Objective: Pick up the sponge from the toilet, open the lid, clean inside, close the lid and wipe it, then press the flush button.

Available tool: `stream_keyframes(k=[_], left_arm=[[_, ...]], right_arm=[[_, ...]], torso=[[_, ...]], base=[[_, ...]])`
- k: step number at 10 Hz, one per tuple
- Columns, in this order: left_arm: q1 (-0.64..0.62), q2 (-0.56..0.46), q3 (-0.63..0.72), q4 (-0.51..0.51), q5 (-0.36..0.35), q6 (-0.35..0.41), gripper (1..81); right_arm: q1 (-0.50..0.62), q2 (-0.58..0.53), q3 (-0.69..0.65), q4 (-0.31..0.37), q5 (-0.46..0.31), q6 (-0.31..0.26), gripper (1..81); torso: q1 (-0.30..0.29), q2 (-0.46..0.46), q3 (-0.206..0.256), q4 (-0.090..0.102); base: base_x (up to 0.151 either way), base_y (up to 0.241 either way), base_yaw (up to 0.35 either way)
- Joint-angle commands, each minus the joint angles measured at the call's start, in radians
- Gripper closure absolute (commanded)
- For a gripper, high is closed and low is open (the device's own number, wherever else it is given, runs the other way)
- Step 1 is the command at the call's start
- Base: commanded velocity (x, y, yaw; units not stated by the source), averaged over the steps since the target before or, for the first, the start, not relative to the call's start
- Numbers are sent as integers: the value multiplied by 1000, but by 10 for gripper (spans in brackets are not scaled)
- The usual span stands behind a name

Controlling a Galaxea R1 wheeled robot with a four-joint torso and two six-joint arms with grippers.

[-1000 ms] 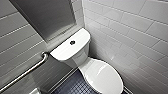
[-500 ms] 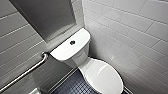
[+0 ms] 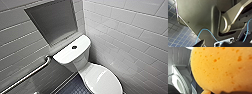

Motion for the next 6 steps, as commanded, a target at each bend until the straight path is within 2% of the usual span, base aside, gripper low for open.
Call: stream_keyframes(k=[1, 4, 6], left_arm=[[19, -9, 0, 6, 95, 6, 10], [31, 21, -52, 5, 95, 6, 10], [31, 38, -69, 6, 95, 6, 10]], right_arm=[[200, -8, 62, 38, -221, 27, 811], [326, 152, -92, 38, -338, 48, 811], [418, 223, -146, 38, -403, 57, 811]], torso=[[0, 0, 0, 0], [0, 0, 6, 0], [0, 0, 6, 0]], base=[[0, 0, 0], [0, 0, 0], [0, 0, 0]])
